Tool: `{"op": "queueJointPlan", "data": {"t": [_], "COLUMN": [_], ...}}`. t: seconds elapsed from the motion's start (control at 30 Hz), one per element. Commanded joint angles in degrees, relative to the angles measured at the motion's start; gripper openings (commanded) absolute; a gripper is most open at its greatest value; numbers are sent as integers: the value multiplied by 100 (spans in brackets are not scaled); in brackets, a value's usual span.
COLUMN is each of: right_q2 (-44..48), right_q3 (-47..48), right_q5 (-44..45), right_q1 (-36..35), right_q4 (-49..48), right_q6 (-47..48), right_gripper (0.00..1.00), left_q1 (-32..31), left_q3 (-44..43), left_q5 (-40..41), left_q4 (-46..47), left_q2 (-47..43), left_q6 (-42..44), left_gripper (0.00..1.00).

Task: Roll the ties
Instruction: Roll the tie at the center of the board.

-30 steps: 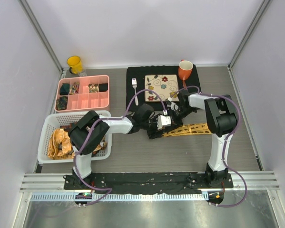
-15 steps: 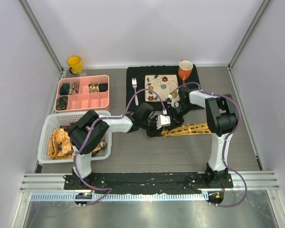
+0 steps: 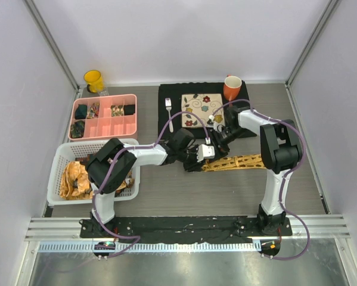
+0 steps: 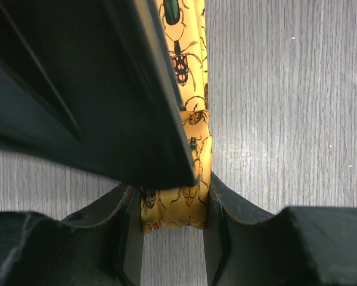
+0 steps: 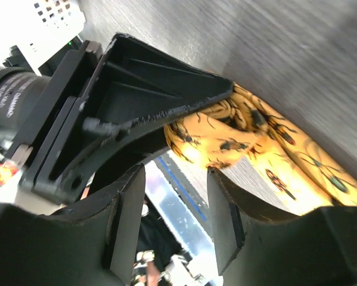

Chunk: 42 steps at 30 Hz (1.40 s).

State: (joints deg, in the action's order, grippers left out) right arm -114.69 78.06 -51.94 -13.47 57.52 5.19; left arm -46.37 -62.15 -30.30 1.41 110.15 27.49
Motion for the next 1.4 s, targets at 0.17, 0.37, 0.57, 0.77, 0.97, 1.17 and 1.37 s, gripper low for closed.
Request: {"op": "queueJointPlan", "data": {"t": [0.17,0.37,0.57,0.77,0.97,1.17,1.37], "right_q2": [-343,-510,-589,-501,-369,-430,-519], "right_q3": [-265,-379,-599,-809,-1117,-1206,-1118], "right_q5": [97,316,703,1228,1898,1899,1767], "right_q1": [-129,-77,152,310,521,548,504], "right_q4": [-882,-1120,-1076,-1119,-1603,-1920,-1902], "right_q6": [-510,-493,-230,183,342,-9,-97], "right_gripper": [45,20,1,1,1,1,1], "left_q1": [31,31,40,128,128,40,-47], "left_q3": [19,28,1,-279,-509,-491,-561], "left_q5": [359,376,350,192,-221,-459,-292], "left_q4": [-818,-914,-993,-783,-520,41,658], "left_q2": [226,183,112,-37,-143,-47,322], "left_q6": [29,134,108,-286,-805,-894,-868], "left_gripper": [23,29,43,64,85,89,87]}}
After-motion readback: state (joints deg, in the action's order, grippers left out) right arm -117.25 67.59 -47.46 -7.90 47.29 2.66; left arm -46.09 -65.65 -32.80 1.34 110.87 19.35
